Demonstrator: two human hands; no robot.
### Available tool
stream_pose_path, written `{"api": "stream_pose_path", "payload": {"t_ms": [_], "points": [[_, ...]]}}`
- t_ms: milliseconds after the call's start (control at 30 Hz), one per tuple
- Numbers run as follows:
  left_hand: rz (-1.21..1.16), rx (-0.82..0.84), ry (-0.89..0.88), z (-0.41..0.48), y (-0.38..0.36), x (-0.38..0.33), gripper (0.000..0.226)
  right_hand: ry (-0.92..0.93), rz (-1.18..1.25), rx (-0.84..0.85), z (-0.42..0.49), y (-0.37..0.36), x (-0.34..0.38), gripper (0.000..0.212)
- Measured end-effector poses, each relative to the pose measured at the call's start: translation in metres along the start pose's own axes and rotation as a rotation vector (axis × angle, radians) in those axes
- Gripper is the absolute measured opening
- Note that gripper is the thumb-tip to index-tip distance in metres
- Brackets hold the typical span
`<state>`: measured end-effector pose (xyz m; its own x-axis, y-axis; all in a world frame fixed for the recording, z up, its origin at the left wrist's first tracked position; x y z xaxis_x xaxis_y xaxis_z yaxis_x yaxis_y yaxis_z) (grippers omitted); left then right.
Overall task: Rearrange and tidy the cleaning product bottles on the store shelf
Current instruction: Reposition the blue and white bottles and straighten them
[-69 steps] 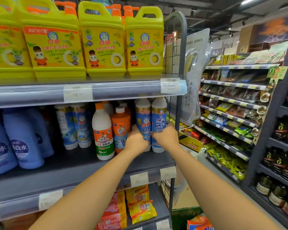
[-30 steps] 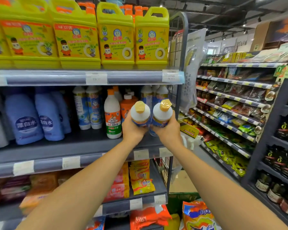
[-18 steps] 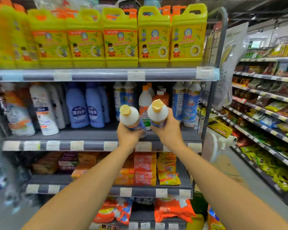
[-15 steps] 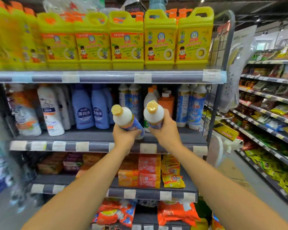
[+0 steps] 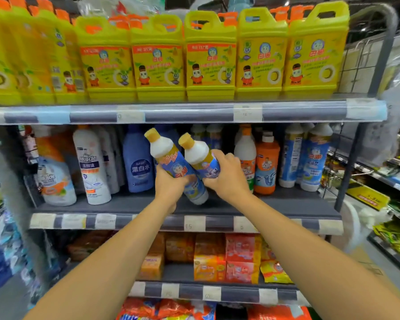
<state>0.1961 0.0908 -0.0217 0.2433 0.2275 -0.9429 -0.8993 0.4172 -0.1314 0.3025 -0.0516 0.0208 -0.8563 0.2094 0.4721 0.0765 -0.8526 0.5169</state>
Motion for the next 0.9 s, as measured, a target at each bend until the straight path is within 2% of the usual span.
{"api": "stream_pose_path", "payload": {"t_ms": [200,333,467,567,700,900], "points": [[-0.007,0.078,0.105,0.034,-0.001,0.027,0.054,-0.128,-0.138,-0.022,0.03,-0.032,-0.012,0.069],[0.003,0.13,0.083,0.052,-0.007,0.033,0.053,-0.284,-0.062,-0.046,0.044,-0.043,-0.029,0.061],[0.036,0.155,0.039,0.067,-0.015,0.034,0.05,-0.404,0.093,-0.144,0.051,-0.049,-0.044,0.045],[0.064,0.157,0.028,0.074,-0.022,0.034,0.049,-0.45,0.102,-0.172,0.058,-0.056,-0.057,0.049],[0.087,0.183,0.004,0.081,-0.029,0.032,0.048,-0.485,-0.042,-0.146,0.07,-0.065,-0.073,0.058],[0.115,0.168,0.018,0.087,-0.032,0.033,0.053,-0.516,-0.004,-0.18,0.081,-0.081,-0.084,0.063]]}}
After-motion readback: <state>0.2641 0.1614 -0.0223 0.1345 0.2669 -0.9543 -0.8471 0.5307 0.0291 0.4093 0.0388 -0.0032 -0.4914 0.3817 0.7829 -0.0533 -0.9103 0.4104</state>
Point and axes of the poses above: each hand's wrist, its own z-axis towards the middle knuckle, its own y-axis out of the back of the hand, x = y × z, the point moved 8 cm from there along z, towards the middle knuckle, and after that the axes turned 7 degrees about -x, right-handed, at the moved point
